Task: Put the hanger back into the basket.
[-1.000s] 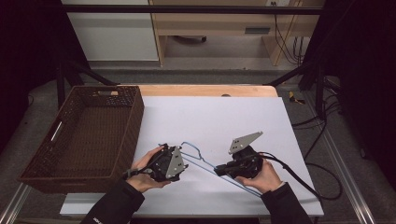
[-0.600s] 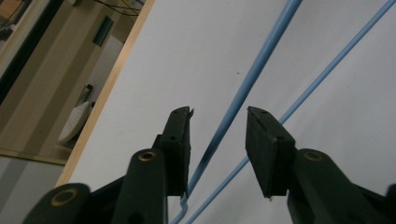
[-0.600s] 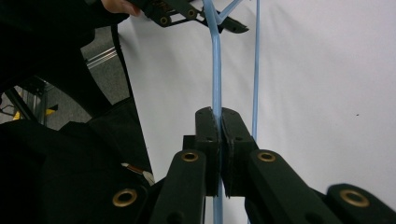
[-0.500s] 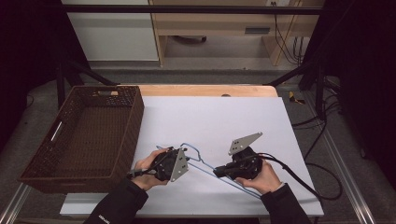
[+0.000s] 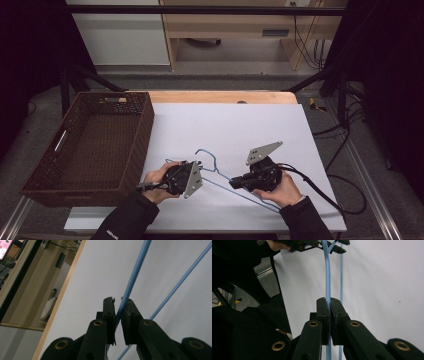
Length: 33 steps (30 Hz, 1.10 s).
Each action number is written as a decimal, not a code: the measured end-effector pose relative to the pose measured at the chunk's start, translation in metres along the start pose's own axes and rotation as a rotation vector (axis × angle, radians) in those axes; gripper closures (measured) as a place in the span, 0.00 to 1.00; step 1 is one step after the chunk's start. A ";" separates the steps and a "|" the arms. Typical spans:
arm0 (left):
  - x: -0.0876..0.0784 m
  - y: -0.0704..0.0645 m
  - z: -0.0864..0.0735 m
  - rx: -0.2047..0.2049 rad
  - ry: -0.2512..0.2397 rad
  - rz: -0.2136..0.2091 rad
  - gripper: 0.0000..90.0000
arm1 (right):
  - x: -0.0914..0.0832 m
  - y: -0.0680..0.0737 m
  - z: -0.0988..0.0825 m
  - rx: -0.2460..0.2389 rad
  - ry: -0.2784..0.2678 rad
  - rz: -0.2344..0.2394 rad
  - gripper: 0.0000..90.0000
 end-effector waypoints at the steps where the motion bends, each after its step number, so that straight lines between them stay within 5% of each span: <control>1: -0.001 0.000 0.000 0.017 0.013 -0.004 0.92 | 0.000 0.000 0.000 -0.001 -0.005 -0.003 0.97; 8: -0.003 -0.002 0.002 0.060 0.049 -0.016 0.95 | -0.004 -0.001 0.001 -0.001 -0.019 -0.025 0.97; 17: -0.004 -0.003 0.007 0.048 0.083 -0.035 0.96 | -0.006 -0.002 0.002 -0.007 -0.026 -0.062 0.96; 23: -0.002 -0.001 0.009 -0.027 0.117 -0.047 0.96 | -0.016 -0.002 0.003 -0.011 -0.108 -0.101 0.85; 33: -0.002 0.020 0.012 -0.171 0.218 -0.124 0.97 | -0.054 -0.016 -0.003 0.010 -0.341 -0.276 0.42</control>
Point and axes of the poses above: each handheld gripper's, and its own axes: x roughly forward along the jaws, z roughly out of its top, y roughly to its left, the point moved 1 cm from there along x, roughly forward along the jaws, and after that the axes turned 11 degrees about x, right-handed, at the moved point
